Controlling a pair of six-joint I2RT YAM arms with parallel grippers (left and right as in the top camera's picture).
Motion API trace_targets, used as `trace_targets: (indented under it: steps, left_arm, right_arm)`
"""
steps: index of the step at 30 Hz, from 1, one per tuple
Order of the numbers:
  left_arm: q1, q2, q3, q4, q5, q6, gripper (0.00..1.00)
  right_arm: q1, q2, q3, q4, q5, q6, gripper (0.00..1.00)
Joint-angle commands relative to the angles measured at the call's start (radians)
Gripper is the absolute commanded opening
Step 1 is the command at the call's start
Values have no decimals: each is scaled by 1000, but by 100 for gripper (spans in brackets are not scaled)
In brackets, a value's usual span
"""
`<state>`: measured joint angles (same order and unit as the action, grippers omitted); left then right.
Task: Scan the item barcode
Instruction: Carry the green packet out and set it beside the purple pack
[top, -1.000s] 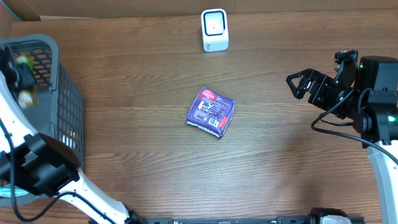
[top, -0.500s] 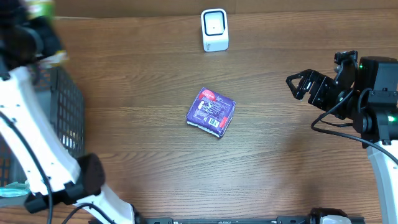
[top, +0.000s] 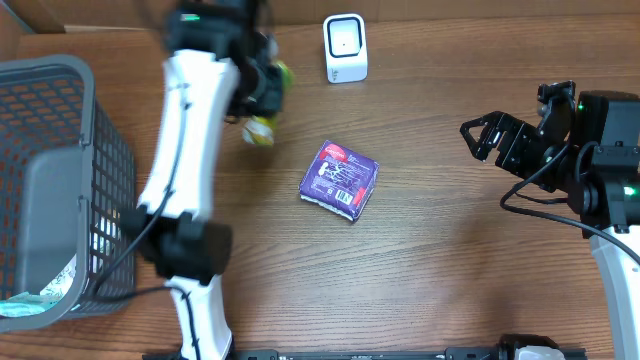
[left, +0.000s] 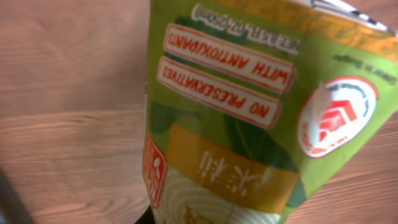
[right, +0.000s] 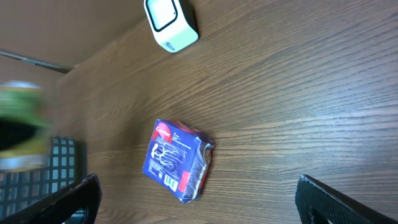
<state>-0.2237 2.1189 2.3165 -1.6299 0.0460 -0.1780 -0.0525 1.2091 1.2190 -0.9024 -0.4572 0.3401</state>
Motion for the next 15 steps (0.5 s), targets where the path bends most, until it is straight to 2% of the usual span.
trace_targets:
  steps: [1, 8, 15]
  left_arm:
    - [-31, 69, -90, 18, -61, -30, 4]
    - [-37, 171, -261, 183, -55, -33, 4]
    - [-51, 188, -348, 265, 1, -33, 4]
  right_arm:
    - [-5, -6, 25, 4, 16, 1, 100]
    - [-5, -6, 25, 4, 16, 0, 100]
    - [-5, -6, 25, 4, 23, 1, 100]
